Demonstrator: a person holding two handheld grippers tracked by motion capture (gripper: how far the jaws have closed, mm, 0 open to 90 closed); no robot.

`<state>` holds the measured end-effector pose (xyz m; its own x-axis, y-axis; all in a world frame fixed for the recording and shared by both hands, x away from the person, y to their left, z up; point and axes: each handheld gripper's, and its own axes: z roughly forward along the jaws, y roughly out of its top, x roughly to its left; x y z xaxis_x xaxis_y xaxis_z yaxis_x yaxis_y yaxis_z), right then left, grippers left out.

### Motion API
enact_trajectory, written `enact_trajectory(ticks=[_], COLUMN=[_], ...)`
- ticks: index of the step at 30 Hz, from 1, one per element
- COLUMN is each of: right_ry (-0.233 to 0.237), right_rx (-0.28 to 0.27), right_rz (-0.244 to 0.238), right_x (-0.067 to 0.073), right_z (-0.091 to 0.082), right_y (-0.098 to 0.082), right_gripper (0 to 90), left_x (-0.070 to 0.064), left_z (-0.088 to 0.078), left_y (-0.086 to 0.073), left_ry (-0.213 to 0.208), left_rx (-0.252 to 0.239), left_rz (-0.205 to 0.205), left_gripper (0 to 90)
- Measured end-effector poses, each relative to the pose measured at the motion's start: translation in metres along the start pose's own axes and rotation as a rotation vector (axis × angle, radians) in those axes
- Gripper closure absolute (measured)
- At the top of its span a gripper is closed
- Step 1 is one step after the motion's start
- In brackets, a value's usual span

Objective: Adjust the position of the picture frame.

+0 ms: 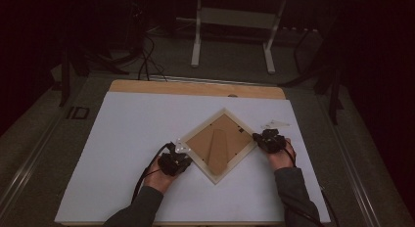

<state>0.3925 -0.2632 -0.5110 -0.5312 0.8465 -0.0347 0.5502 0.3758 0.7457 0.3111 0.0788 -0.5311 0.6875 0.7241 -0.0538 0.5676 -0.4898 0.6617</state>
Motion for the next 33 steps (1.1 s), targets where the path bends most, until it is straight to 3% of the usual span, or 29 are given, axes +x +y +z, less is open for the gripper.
enact_trajectory(ticks=[14, 33], right_ry=[-0.076, -0.095], right_rx=[0.017, 0.060], right_rz=[0.071, 0.101], right_x=[-0.023, -0.031], right_z=[0.014, 0.021], right_y=[0.006, -0.002], right_gripper=[89.7, 90.0], left_x=[-0.007, -0.008], left_z=[0.000, 0.001], left_y=[0.000, 0.000], left_ry=[-0.017, -0.029], left_rx=[0.000, 0.000], left_rz=[0.014, 0.002], left_gripper=[88.6, 89.8])
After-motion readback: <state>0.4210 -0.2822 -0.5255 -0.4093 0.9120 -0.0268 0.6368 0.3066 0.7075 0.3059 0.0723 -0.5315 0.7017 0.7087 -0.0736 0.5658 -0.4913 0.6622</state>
